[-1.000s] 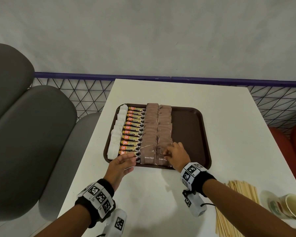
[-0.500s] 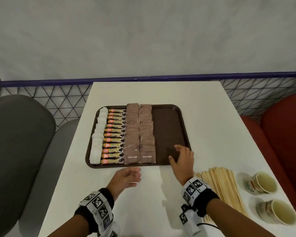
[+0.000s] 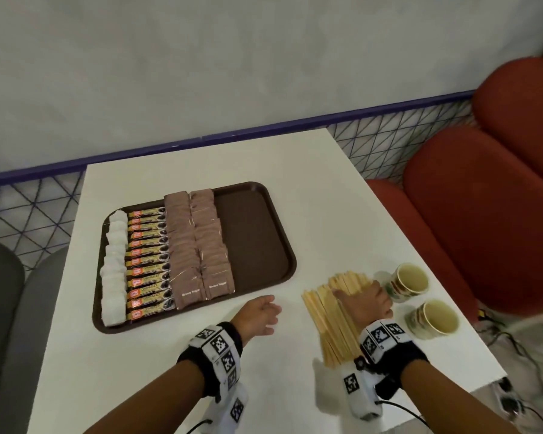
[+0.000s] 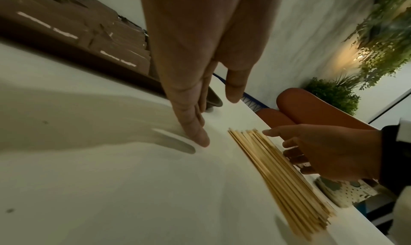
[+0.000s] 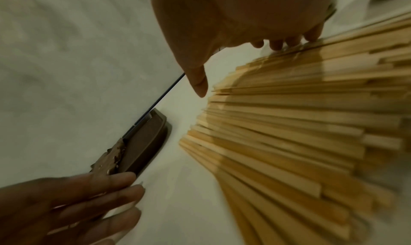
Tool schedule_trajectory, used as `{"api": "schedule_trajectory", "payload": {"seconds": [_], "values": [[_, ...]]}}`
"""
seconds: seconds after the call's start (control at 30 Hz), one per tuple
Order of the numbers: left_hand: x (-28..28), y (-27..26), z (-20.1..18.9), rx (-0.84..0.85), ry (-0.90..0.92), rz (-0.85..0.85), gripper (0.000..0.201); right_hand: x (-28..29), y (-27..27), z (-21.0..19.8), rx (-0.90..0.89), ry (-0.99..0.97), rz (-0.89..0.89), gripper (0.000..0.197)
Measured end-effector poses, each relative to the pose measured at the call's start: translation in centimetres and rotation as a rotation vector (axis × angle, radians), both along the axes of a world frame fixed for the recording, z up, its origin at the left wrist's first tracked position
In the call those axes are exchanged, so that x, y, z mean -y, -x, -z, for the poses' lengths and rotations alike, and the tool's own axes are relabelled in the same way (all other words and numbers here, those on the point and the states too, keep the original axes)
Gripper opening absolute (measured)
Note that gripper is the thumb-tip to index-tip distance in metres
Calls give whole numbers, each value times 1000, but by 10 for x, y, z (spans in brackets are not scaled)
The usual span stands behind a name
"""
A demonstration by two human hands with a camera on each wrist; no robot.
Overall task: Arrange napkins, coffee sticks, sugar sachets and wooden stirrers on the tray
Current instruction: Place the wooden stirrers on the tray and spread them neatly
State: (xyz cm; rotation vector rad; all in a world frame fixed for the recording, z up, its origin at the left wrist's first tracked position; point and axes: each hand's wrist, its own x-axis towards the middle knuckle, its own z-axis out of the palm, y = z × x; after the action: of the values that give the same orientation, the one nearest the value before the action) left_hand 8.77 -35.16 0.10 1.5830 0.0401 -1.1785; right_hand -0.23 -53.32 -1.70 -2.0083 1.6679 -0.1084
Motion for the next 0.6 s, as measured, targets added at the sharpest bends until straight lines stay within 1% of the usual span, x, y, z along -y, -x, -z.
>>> {"api": "schedule_trajectory", "payload": {"seconds": [0.07, 0.1, 0.13, 0.2, 0.23, 0.3, 0.37, 0.4, 0.43, 0.5, 0.53, 0.6], "values": [[7, 2, -1, -33, -2, -8, 13, -1, 2, -2, -34, 6, -13, 97], [10, 3, 2, -31, -3, -8, 17, -2, 3, -3, -53, 2, -24, 100], [13, 5, 1, -21, -11, -2, 25, -2, 4, -4, -80, -9, -48, 103], [19, 8, 3, 0, -29, 22, 41, -7, 6, -5, -169, -51, -162, 111], [22, 9, 6, 14, -37, 34, 46, -12, 7, -5, -227, -61, -234, 115], [26, 10, 7, 36, -50, 57, 51, -25, 9, -5, -349, -34, -360, 120], [29, 9, 7, 54, -63, 75, 53, -38, 8, -1, -405, 13, -436, 119], [30, 7, 6, 63, -70, 84, 53, -42, 7, 0, -398, 26, -457, 114], [30, 4, 6, 64, -74, 84, 53, -45, 4, 2, -379, 25, -485, 106], [27, -2, 5, 76, -86, 84, 49, -49, -1, 3, -335, -9, -603, 79], [25, -4, 5, 96, -93, 80, 42, -52, -3, 4, -321, -20, -689, 66], [20, -7, 7, 92, -109, 74, 12, -60, -5, 5, -334, 26, -866, 46]]}}
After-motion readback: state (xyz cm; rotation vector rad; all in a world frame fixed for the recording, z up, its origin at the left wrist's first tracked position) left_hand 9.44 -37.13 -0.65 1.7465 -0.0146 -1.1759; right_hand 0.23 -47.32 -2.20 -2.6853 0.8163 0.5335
